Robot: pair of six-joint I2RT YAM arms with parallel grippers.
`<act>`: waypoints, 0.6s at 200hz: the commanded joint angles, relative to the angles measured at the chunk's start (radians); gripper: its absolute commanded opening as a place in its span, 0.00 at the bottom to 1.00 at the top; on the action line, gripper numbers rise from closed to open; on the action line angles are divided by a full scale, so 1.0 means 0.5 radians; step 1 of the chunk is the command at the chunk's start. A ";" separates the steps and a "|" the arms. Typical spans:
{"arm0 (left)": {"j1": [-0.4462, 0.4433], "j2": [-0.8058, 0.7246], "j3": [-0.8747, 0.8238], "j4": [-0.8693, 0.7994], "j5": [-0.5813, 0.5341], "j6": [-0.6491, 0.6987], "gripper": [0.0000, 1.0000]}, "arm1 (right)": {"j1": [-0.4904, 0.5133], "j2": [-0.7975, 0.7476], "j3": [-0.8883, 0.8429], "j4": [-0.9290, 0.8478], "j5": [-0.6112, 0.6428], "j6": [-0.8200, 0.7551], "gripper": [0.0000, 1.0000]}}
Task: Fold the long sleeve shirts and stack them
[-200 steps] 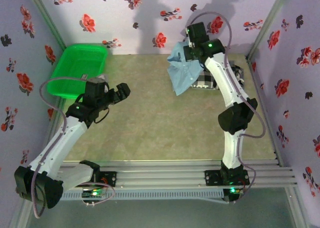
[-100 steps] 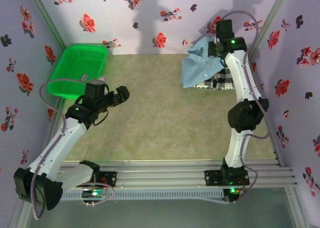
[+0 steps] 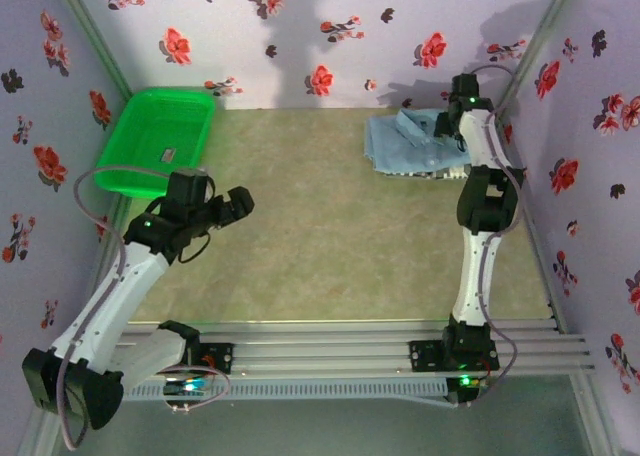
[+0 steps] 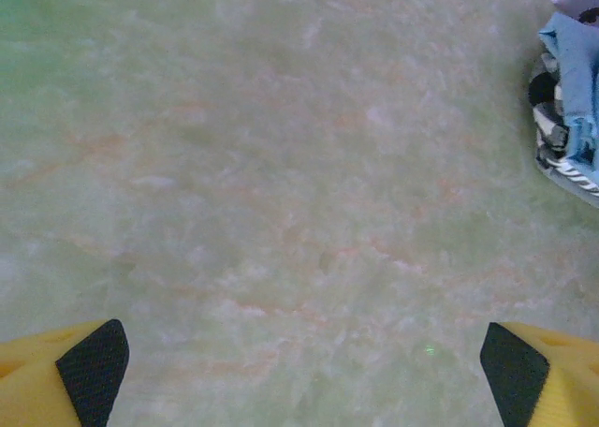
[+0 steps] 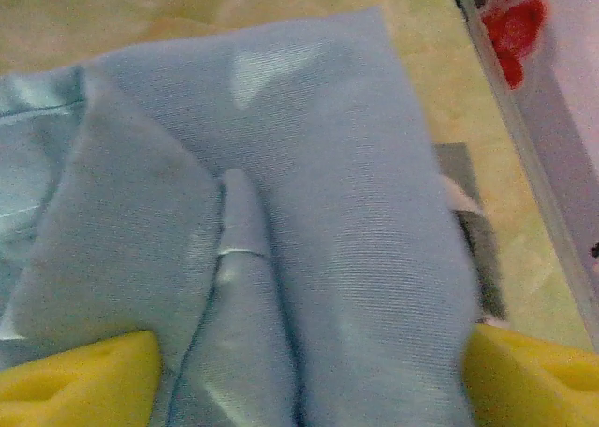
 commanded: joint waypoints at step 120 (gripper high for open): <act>0.630 -0.383 -0.539 0.432 -0.533 0.460 1.00 | -0.162 -1.985 -2.461 0.848 -0.688 0.404 0.99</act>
